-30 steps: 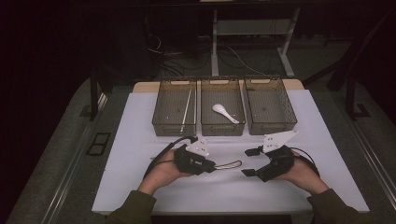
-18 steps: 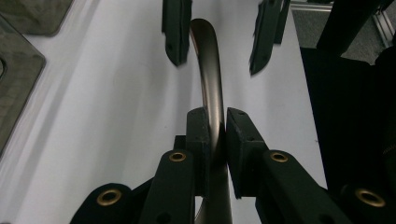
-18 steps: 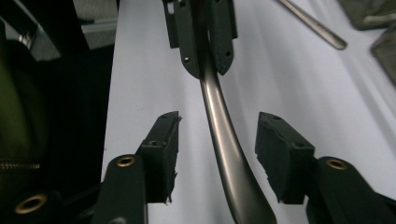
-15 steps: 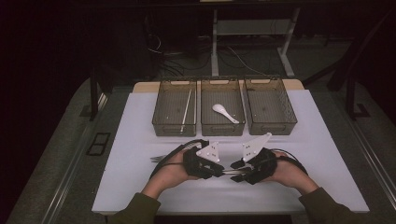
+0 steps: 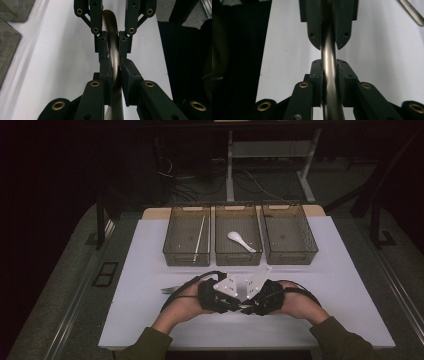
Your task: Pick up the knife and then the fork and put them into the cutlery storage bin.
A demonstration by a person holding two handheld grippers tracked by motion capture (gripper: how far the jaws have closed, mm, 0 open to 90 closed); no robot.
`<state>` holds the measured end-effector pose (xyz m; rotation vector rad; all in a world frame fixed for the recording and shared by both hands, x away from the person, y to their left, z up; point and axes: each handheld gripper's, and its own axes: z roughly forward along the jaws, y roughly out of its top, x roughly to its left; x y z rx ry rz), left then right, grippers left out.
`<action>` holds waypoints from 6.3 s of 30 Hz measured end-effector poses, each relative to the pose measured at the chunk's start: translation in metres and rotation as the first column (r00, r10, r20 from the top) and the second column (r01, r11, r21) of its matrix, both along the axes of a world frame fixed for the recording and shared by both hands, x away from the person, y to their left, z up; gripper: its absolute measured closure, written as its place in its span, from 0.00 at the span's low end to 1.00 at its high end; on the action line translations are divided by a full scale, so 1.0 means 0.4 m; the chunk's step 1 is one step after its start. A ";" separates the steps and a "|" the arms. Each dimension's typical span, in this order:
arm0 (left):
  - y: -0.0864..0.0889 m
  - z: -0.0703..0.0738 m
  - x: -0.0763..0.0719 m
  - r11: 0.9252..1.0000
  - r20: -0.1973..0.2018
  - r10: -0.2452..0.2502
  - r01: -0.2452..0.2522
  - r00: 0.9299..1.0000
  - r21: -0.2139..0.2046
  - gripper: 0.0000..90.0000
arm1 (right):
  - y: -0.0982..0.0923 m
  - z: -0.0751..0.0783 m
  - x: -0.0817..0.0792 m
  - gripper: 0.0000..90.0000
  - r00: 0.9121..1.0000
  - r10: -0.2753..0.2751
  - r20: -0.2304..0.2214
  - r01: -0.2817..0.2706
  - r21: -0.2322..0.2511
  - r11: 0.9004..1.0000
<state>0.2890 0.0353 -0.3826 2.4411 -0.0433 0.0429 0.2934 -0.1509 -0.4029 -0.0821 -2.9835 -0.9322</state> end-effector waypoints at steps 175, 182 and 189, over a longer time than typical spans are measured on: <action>0.248 -0.031 0.029 0.856 0.010 0.516 -0.516 0.856 -0.041 0.98 | -0.151 0.052 0.004 0.49 0.928 -0.367 -0.062 0.370 0.255 0.893; 0.152 -0.024 0.031 0.897 0.020 0.442 -0.442 0.897 -0.024 0.98 | -0.077 0.042 0.020 0.61 0.960 -0.279 -0.023 0.279 0.182 0.943; 0.070 -0.002 0.020 0.918 0.062 0.397 -0.397 0.916 -0.013 0.98 | -0.044 0.018 0.041 0.74 0.964 -0.264 0.008 0.262 0.094 0.960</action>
